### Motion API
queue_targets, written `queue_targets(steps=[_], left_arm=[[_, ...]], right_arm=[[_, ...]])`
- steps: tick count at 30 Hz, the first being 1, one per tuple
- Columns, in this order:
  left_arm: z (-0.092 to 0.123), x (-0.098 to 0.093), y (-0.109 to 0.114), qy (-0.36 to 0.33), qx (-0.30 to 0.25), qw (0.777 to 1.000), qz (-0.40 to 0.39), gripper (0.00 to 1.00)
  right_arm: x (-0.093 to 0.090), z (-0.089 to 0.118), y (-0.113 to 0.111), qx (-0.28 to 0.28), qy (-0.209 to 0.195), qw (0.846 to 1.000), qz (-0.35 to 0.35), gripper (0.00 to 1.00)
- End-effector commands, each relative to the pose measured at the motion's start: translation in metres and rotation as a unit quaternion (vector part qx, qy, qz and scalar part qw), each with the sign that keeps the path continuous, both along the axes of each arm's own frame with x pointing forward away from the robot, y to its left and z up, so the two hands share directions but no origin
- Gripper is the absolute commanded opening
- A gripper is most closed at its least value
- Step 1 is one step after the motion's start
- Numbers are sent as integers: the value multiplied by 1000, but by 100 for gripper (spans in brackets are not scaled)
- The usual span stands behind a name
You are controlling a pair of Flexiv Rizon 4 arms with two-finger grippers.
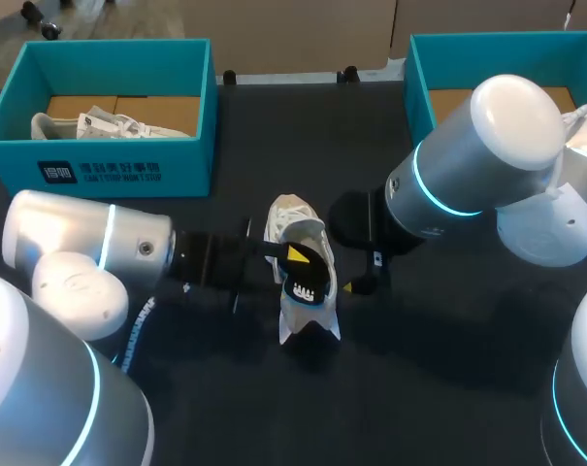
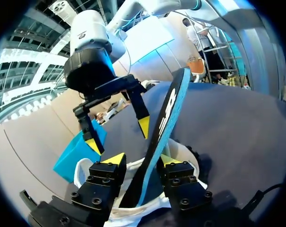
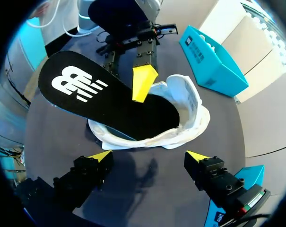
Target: Take the shoe out of the shoebox, open the shoe tongue, remove and reinsert the insole, then place the shoe into the shoebox
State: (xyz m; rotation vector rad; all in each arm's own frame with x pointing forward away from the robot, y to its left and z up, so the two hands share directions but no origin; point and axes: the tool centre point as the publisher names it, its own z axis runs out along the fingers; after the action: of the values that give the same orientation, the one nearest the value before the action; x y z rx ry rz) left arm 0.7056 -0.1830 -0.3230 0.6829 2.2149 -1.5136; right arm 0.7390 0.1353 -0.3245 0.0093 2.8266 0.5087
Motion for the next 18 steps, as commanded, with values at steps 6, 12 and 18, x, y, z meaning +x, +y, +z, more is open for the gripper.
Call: queue_targets(steps=[6,12,18], left_arm=[[-7,-4,3,-11,-7,1000,1,0],[-16,2,0,-20,-16,1000,9,0],[-25,9,3,-45,-18,999,22,0]], right_arm=[[-1,0,0,-1,-1,1000,-1,100],[-1,0,0,-1,-1,1000,-1,100],[-1,0,0,-1,-1,1000,-1,100]])
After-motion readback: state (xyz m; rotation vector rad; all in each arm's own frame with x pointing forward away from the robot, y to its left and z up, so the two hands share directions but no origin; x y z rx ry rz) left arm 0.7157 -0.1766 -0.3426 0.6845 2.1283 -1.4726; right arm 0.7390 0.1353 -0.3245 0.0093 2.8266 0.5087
